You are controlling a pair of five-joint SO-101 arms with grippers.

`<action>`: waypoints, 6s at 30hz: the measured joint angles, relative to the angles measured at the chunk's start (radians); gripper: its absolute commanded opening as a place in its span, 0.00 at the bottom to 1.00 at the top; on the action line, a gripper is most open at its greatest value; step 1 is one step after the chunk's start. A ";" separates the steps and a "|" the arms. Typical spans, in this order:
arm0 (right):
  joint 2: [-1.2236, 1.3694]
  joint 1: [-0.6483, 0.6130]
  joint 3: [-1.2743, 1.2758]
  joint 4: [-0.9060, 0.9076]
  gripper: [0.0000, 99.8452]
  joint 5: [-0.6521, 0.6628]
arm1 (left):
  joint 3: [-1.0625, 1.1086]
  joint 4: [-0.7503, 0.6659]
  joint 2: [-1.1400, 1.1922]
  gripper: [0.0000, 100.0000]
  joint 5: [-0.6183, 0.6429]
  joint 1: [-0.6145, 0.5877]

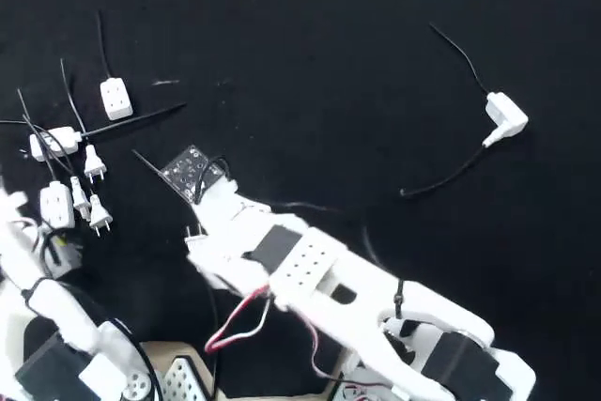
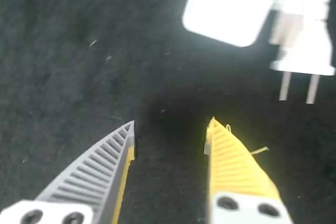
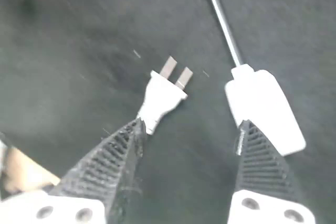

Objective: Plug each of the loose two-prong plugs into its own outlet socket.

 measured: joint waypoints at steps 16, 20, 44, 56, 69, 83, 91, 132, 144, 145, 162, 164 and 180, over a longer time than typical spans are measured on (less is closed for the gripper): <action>0.315 -0.025 -0.005 -0.269 0.26 -0.046 | 0.072 -0.002 0.000 0.22 0.061 -0.041; 0.367 -0.025 -0.061 -0.212 0.26 -0.046 | 0.072 -0.002 0.000 0.22 0.061 -0.041; 0.425 -0.023 -0.411 0.321 0.01 0.264 | 0.072 -0.002 0.000 0.22 0.061 -0.048; 0.034 0.431 -0.394 0.571 0.01 0.678 | 0.072 -0.002 0.000 0.22 0.061 -0.048; 0.253 0.690 -0.118 0.238 0.04 0.694 | -0.048 0.183 0.000 0.22 0.249 0.399; 0.258 0.690 -0.031 0.203 0.24 0.692 | 0.138 -0.078 -0.017 0.22 0.324 0.597; 0.258 0.710 -0.031 0.210 0.21 0.694 | 0.138 -0.078 -0.017 0.22 0.322 0.597; -0.588 0.239 0.239 0.175 0.01 0.801 | 0.100 0.000 -0.071 0.22 0.328 0.532; -0.588 0.190 0.466 -0.265 0.01 0.624 | 0.199 0.017 -0.637 0.22 0.362 0.663; -0.588 0.180 0.466 -0.269 0.01 0.617 | 0.212 0.009 -0.686 0.22 0.374 0.690; -0.588 0.141 0.555 -0.361 0.01 0.598 | 0.468 0.000 -1.269 0.22 0.414 0.945; -0.588 0.141 0.555 -0.361 0.01 0.598 | 0.486 0.000 -1.324 0.22 0.414 0.945; -0.267 0.141 0.431 -0.367 0.01 0.598 | 0.542 0.000 -1.401 0.22 0.474 0.947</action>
